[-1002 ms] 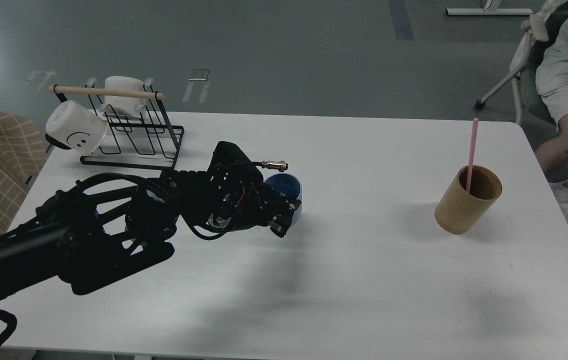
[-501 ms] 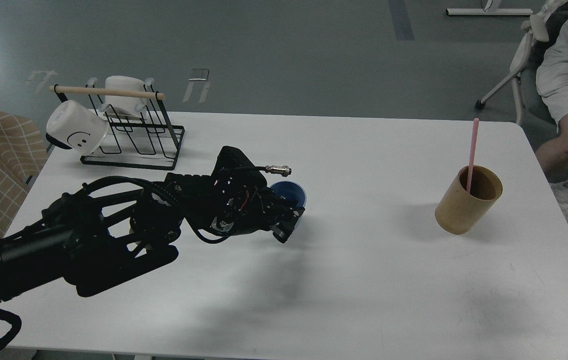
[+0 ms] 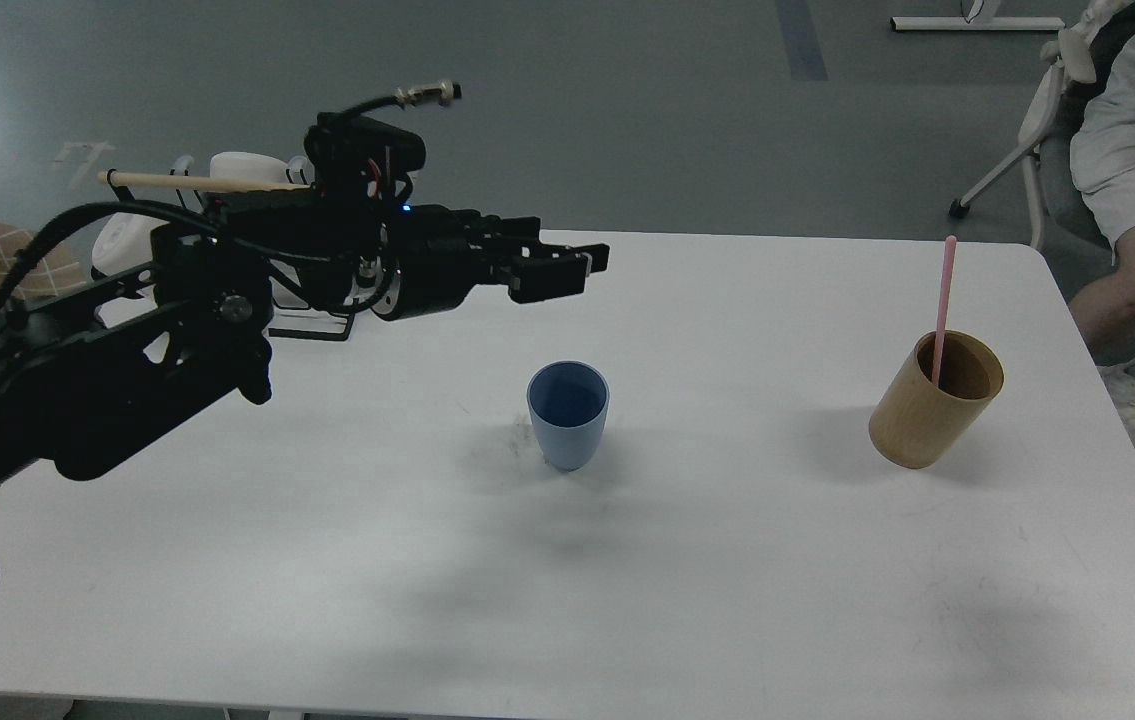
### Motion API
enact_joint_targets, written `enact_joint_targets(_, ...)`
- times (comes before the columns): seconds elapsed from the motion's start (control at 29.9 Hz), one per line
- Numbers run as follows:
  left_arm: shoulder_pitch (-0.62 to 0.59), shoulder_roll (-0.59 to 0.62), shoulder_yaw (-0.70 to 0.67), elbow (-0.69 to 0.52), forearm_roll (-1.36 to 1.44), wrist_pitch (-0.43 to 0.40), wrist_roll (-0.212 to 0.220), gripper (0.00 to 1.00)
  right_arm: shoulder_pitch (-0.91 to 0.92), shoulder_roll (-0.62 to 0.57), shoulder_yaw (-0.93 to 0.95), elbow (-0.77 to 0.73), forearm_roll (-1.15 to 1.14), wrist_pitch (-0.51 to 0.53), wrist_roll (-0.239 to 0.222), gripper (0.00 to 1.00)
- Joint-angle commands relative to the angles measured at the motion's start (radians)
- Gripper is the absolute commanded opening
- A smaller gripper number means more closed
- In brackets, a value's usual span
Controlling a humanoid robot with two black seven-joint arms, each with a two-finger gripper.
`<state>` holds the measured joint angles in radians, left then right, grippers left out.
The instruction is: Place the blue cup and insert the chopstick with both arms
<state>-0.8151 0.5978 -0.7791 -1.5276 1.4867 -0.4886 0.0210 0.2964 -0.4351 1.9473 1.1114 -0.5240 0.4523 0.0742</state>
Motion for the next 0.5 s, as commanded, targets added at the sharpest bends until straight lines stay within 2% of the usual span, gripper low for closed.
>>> enact_joint_targets(0.0, 0.085, 0.046, -0.164, 0.032, -0.261, 0.000, -0.007, 0.96, -0.019, -0.023, -0.002, 0.044, -0.011, -0.003, 0.001, 1.00)
enact_joint_targets(0.1, 0.168, 0.053, -0.307, 0.072, -0.472, 0.000, -0.009, 0.96, -0.031, -0.065, -0.008, 0.073, -0.040, -0.001, 0.001, 1.00)
enact_joint_targets(0.17, 0.253, 0.051, -0.450, 0.141, -0.689, 0.000, -0.009, 0.97, -0.033, -0.086, -0.008, 0.103, -0.111, -0.001, 0.001, 1.00)
enact_joint_targets(0.3, 0.315, 0.050, -0.577, 0.216, -0.890, 0.000, -0.009, 0.97, -0.034, -0.102, -0.010, 0.160, -0.250, 0.002, 0.003, 1.00)
enact_joint_targets(0.37, 0.356, 0.043, -0.646, 0.291, -1.024, 0.000, -0.009, 0.97, -0.025, -0.128, -0.052, 0.200, -0.437, 0.002, 0.003, 1.00)
enact_joint_targets(0.47, 0.413, 0.037, -0.689, 0.305, -1.143, 0.000, -0.009, 0.97, -0.016, -0.149, -0.119, 0.246, -0.657, 0.002, 0.004, 1.00)
